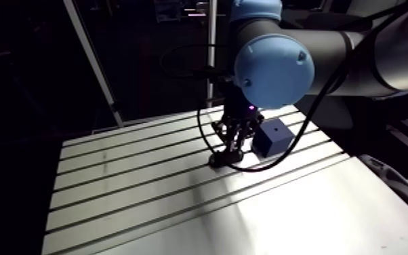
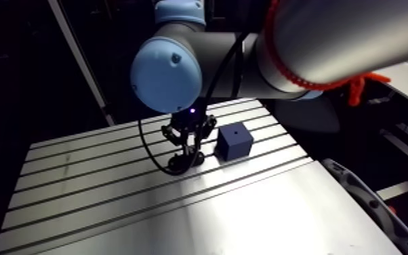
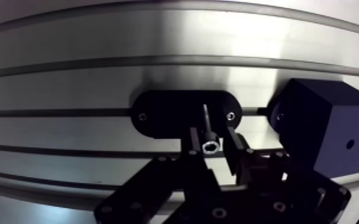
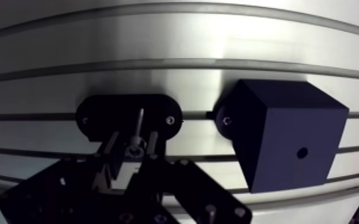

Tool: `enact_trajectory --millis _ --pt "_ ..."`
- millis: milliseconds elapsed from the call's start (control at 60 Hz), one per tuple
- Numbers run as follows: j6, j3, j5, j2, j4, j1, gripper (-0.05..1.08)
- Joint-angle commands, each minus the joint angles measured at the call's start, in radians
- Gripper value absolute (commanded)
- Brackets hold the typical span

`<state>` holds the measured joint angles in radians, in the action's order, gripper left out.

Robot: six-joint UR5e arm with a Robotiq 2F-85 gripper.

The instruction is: Pick up the M10 bolt and insert it into the hole until fully seated.

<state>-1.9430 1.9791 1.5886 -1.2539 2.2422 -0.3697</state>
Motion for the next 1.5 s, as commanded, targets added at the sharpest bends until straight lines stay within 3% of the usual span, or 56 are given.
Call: enact_trajectory --millis 17,583,967,1350,1500 --pt "-0.001 0.001 0.000 0.002 0.000 0.000 0.67" --pt "-0.001 -0.004 0.001 0.000 -0.002 0.000 0.77" --pt "-0.003 -0.021 -0.008 -0.007 -0.005 0.004 0.86" --pt "-0.001 -0.110 -0.006 -0.030 -0.084 0.006 0.91" --pt "-0.003 -0.164 -0.014 -0.045 -0.140 0.006 0.97"
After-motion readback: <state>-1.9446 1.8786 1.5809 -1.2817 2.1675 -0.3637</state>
